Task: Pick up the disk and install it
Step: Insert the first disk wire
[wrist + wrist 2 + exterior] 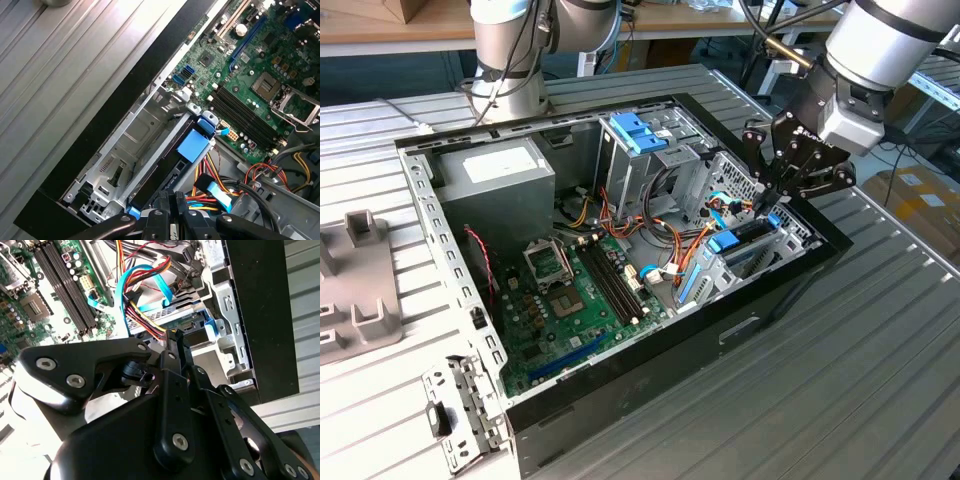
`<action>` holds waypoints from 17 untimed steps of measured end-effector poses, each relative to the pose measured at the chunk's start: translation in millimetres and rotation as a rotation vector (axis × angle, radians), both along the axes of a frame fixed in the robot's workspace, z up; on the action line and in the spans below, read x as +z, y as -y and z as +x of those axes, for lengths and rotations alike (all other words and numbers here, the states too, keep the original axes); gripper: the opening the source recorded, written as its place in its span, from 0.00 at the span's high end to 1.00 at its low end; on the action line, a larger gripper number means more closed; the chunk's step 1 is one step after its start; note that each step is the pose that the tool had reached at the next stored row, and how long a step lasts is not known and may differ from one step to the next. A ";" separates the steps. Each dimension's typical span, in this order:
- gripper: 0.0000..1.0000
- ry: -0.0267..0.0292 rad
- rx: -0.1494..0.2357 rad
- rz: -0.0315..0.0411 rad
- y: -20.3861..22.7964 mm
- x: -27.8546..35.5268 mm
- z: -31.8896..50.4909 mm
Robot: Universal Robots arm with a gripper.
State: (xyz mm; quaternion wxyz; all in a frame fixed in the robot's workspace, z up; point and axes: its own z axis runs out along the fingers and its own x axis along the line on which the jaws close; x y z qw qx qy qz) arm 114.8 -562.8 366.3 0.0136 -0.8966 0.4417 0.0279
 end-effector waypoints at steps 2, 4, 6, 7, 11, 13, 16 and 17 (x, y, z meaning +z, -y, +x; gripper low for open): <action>0.84 0.0000 -0.033 0.0000 0.6 -1.2 0.0; 0.84 0.0000 -0.068 -0.0001 1.2 -2.4 0.0; 0.84 0.0000 -0.098 -0.0002 1.8 -3.3 0.0; 0.84 0.0000 -0.116 -0.0002 2.1 -3.8 0.0; 0.84 0.0000 -0.163 -0.0004 2.7 -5.1 0.0; 0.84 0.0000 -0.180 -0.0005 3.0 -5.6 0.0; 0.84 0.0001 -0.213 -0.0009 3.1 -6.3 0.0; 0.84 0.0000 -0.226 -0.0009 3.1 -6.6 0.0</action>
